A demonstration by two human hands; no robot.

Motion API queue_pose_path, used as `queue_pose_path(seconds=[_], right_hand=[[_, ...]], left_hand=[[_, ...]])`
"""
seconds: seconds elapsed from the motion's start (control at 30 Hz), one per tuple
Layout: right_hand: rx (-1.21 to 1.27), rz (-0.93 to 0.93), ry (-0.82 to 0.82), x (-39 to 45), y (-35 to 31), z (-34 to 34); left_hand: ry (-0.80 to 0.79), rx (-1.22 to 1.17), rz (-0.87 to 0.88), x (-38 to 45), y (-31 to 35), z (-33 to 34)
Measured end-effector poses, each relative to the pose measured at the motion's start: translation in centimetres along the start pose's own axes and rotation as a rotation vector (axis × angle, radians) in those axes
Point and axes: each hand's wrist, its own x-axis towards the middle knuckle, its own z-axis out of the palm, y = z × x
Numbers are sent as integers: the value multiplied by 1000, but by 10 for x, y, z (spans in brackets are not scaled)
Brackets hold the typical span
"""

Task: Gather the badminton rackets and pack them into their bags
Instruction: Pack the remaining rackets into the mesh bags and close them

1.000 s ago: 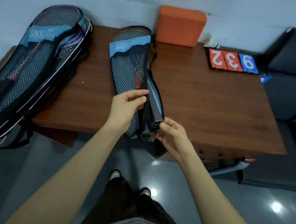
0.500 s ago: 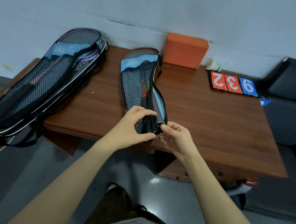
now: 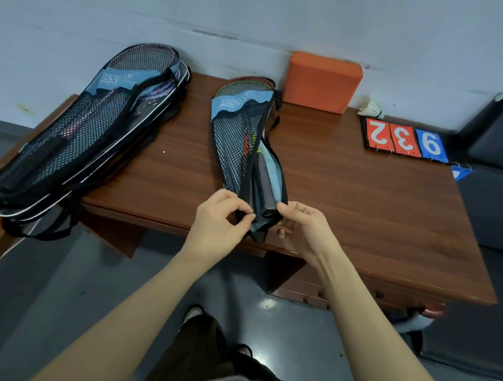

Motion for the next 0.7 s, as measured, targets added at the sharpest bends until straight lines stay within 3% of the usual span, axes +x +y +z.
queue_pose_path(seconds=[0.07,0.2,0.3,0.47,0.57,0.7], right_hand=[[-132,-65,28,-1,-1,1],[-426,-166,164,-4,7,-4],[-445,-153,188,-8,17,-10],[-223,-69,254,-9,31,-37],[-271,-13,335,-7,42,-59],[-413,105,398,2,57,-74]], left_hand=[[-2,33,35,-7,-1,2],[-49,-10,-116,-19,0,9],[-134,-16,-31,-16,3,18],[-363,-4,-22,-7,-2,38],[-573,120,51,-8,-14,53],[-724,222,72,-7,-32,74]])
